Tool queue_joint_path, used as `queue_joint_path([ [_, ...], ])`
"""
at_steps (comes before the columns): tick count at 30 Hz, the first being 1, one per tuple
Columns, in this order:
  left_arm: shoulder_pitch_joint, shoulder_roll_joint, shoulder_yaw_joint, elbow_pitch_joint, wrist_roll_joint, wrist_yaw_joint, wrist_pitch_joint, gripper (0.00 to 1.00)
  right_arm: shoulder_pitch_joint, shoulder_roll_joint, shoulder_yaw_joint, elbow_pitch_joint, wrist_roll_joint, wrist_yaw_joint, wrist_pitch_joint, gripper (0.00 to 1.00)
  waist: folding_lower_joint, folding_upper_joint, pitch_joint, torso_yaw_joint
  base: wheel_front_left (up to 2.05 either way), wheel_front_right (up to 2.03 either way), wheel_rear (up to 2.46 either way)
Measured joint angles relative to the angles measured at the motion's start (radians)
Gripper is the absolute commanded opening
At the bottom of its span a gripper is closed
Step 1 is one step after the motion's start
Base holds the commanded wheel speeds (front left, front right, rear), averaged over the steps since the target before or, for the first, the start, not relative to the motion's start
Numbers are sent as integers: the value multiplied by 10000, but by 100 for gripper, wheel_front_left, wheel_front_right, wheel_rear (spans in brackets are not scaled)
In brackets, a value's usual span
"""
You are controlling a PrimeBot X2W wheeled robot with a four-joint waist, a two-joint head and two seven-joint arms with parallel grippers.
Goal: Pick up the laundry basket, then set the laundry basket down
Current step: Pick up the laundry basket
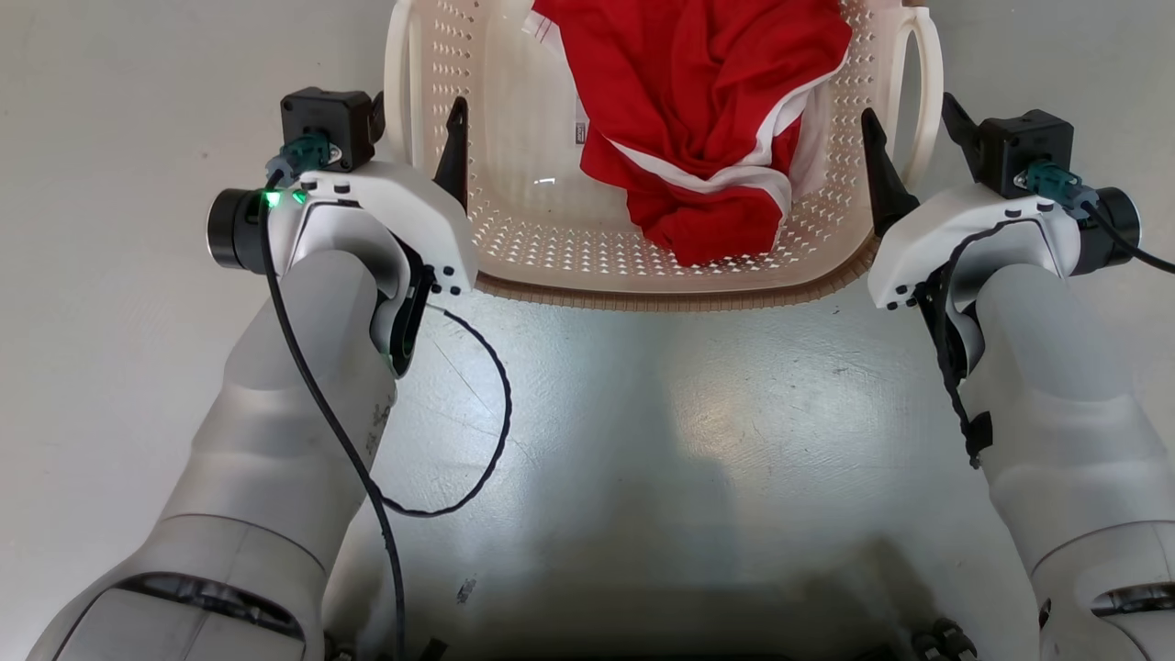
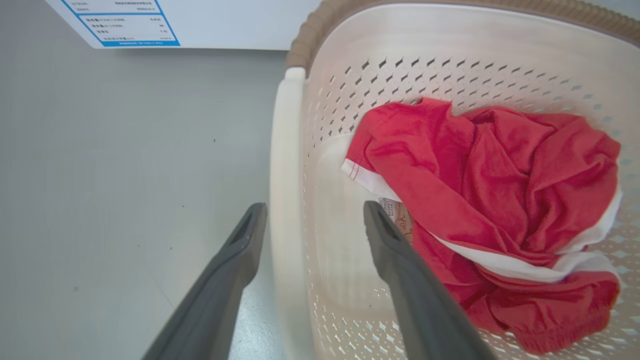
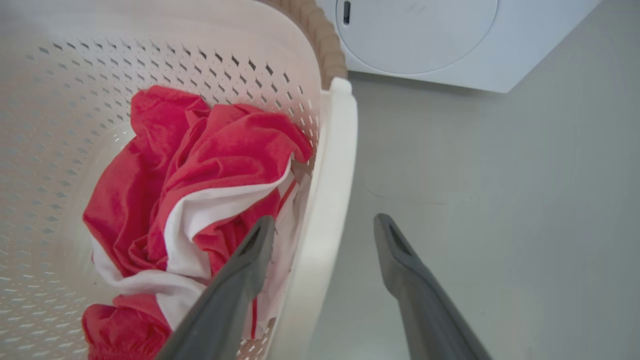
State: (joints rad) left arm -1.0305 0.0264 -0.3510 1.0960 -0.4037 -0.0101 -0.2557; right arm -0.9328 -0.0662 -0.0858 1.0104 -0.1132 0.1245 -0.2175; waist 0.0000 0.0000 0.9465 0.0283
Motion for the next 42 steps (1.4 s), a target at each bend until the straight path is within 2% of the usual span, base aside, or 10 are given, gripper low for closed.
queue_joint_path([
  [6,-120,-2,-88,67,0,0,0,100,-220,-8,132,303,117,0,-33,80,0,0,46,37,0,0,0],
  [25,-244,-4,-357,374,0,0,0,100,-386,-15,621,905,732,0,-221,91,0,0,37,-50,0,0,0],
  [27,-245,-4,-378,456,0,0,-2,94,-414,-15,669,955,761,0,-234,92,0,0,46,-84,0,0,0],
  [30,-250,-4,-385,537,0,0,0,71,-515,-17,727,984,807,0,-253,91,0,0,47,-110,0,0,0],
  [34,-258,6,-418,585,0,-2,0,56,-551,-19,790,1016,809,0,-305,87,0,0,42,-112,0,0,0],
  [37,-258,2,-435,593,0,-4,0,55,-553,-19,823,1026,838,0,-305,86,0,0,32,-101,0,0,0],
  [38,-258,0,-439,591,0,-4,0,56,-553,-21,840,1030,897,0,-305,80,0,0,31,-94,0,0,0],
  [40,-258,2,-451,591,0,-4,0,49,-553,-21,874,1037,999,0,-305,38,0,0,30,-86,0,0,0],
  [41,-258,0,-462,589,0,-4,0,44,-554,-21,894,1045,1060,0,-305,0,0,0,31,-82,0,0,0],
  [42,-258,2,-477,585,0,-6,-2,34,-554,-23,930,1062,1095,0,-305,0,0,0,32,-75,0,0,0],
])
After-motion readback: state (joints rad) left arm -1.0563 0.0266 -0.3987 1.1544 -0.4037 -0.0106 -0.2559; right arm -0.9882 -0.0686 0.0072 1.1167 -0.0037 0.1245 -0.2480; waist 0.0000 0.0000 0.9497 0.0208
